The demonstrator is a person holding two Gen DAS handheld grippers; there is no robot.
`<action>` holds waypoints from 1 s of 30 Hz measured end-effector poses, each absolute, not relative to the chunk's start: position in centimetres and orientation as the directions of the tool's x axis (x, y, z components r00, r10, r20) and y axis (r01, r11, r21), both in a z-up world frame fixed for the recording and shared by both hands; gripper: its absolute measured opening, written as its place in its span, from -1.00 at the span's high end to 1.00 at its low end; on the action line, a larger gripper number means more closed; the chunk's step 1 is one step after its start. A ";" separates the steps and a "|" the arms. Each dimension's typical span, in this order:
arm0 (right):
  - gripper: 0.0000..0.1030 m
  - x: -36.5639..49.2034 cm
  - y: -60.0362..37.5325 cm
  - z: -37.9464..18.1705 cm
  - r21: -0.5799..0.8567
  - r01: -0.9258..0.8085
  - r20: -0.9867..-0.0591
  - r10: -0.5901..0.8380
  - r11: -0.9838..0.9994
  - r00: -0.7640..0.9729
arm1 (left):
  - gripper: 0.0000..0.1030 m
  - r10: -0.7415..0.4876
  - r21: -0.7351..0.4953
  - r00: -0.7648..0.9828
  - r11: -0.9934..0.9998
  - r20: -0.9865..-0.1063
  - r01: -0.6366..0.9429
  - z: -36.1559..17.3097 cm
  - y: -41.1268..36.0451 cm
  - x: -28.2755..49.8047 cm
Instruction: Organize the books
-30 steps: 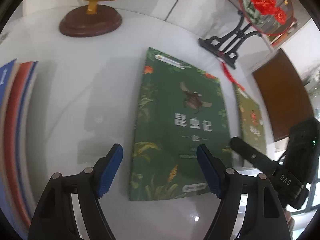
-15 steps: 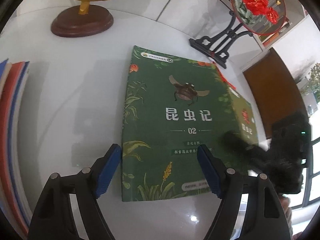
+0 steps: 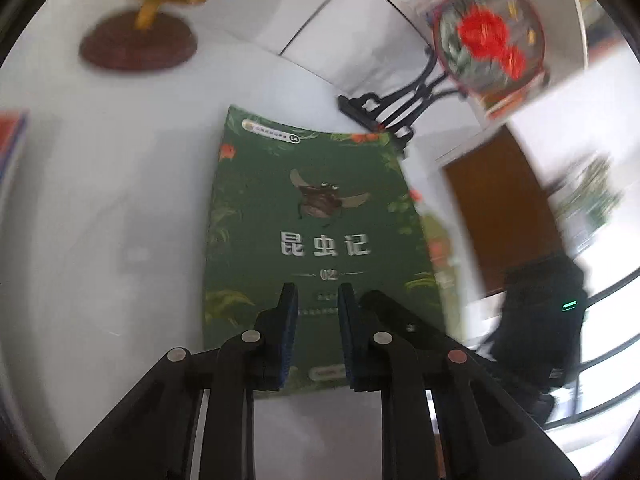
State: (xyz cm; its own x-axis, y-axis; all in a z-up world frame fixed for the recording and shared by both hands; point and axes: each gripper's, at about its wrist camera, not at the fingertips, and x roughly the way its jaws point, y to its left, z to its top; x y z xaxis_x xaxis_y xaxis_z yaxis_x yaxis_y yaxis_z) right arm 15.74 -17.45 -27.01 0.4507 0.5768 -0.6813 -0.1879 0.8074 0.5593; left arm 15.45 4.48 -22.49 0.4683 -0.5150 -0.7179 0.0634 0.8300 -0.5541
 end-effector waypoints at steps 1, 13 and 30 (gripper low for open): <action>0.90 15.7 -17.3 -27.1 0.560 -0.185 -0.681 0.576 0.808 0.453 | 0.67 -0.479 -0.519 0.462 0.854 -0.746 0.046 -22.6 4.2 15.4; 0.95 15.1 -17.7 -24.5 0.655 -0.204 -0.581 0.658 0.727 0.479 | 0.34 -0.421 -0.506 0.415 0.855 -0.806 -0.115 -24.1 8.1 15.2; 0.94 14.1 -16.1 -19.4 0.776 -0.266 -0.414 0.780 0.572 0.470 | 0.32 -0.679 -0.797 0.448 0.586 -0.581 -0.145 -24.9 11.3 13.8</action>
State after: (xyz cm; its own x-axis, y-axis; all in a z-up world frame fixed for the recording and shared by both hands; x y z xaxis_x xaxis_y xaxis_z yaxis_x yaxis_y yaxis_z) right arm 14.08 -16.13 -19.40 0.4697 0.7799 -0.4137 -0.2663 0.5719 0.7759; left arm 13.83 11.30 -24.94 0.4480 -0.6794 -0.5811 -0.1450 0.5861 -0.7971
